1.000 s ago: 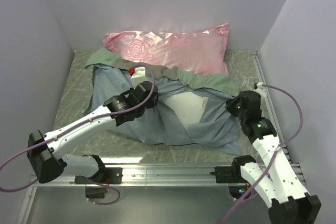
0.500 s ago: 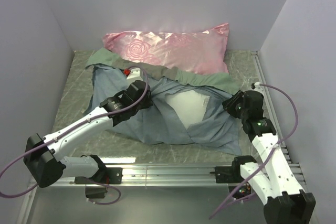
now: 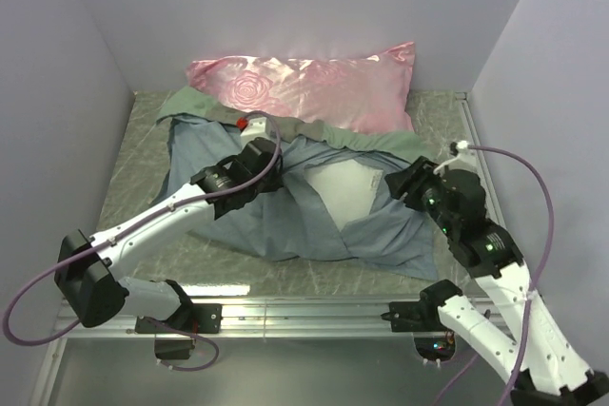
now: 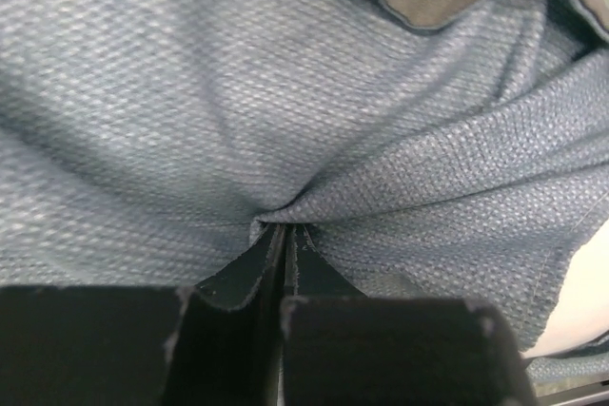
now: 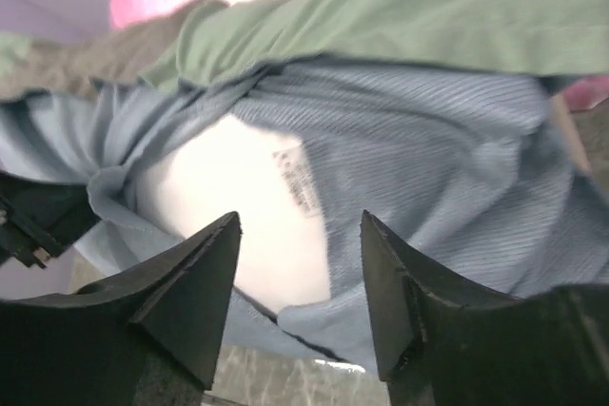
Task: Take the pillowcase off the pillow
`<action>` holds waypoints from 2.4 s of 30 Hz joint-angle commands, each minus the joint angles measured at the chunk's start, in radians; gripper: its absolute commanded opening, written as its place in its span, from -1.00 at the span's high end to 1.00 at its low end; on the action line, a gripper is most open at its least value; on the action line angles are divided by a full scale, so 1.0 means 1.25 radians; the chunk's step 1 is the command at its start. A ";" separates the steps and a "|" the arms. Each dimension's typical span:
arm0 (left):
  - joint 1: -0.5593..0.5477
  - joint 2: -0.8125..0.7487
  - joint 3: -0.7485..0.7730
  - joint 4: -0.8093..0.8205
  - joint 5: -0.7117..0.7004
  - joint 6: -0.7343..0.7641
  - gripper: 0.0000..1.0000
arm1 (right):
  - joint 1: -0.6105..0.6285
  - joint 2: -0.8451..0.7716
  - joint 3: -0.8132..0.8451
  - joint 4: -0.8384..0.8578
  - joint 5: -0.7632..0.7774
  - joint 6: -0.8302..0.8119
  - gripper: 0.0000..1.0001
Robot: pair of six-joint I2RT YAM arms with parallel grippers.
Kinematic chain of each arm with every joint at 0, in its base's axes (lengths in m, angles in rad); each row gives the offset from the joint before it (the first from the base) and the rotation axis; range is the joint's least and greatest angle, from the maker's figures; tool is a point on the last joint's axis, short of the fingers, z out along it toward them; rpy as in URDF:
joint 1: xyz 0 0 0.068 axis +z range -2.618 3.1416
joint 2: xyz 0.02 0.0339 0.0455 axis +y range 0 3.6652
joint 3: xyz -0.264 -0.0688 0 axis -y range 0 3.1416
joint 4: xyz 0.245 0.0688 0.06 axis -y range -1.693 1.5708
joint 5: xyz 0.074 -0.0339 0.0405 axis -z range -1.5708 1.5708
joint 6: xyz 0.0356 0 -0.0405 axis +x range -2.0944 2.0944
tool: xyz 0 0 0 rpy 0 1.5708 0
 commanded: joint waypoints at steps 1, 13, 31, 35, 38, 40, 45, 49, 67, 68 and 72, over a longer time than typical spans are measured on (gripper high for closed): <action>-0.016 0.034 0.053 -0.047 0.005 0.025 0.88 | 0.080 0.098 0.029 -0.016 0.115 0.002 -0.25; -0.055 0.066 0.095 -0.075 -0.010 0.033 0.78 | 0.071 0.261 -0.082 0.170 0.123 -0.058 -0.79; -0.086 0.020 0.239 -0.141 0.013 0.100 -0.03 | 0.057 0.054 -0.112 0.238 -0.030 0.010 1.00; -0.122 0.028 0.338 -0.207 -0.039 0.117 -0.14 | 0.060 0.033 -0.086 0.216 -0.038 0.005 1.00; -0.156 0.035 0.411 -0.237 -0.056 0.133 -0.22 | 0.061 0.023 -0.069 0.205 -0.042 0.003 1.00; -0.178 0.044 0.457 -0.248 -0.054 0.144 -0.26 | 0.062 0.018 -0.060 0.200 -0.043 0.000 1.00; -0.271 0.107 0.527 -0.263 -0.019 0.159 -0.38 | 0.063 0.020 -0.032 0.191 -0.049 -0.006 1.00; -0.302 0.144 0.478 -0.188 0.048 0.145 -0.42 | 0.067 0.018 -0.025 0.196 -0.057 -0.004 1.00; -0.235 0.318 0.373 -0.050 0.063 0.098 -0.87 | 0.072 -0.017 0.001 0.147 -0.050 -0.027 1.00; -0.235 0.325 0.370 -0.041 0.070 0.100 -0.89 | 0.072 -0.017 0.005 0.147 -0.052 -0.029 1.00; -0.235 0.352 0.377 -0.022 0.090 0.095 -0.91 | 0.072 0.000 0.010 0.148 -0.055 -0.031 1.00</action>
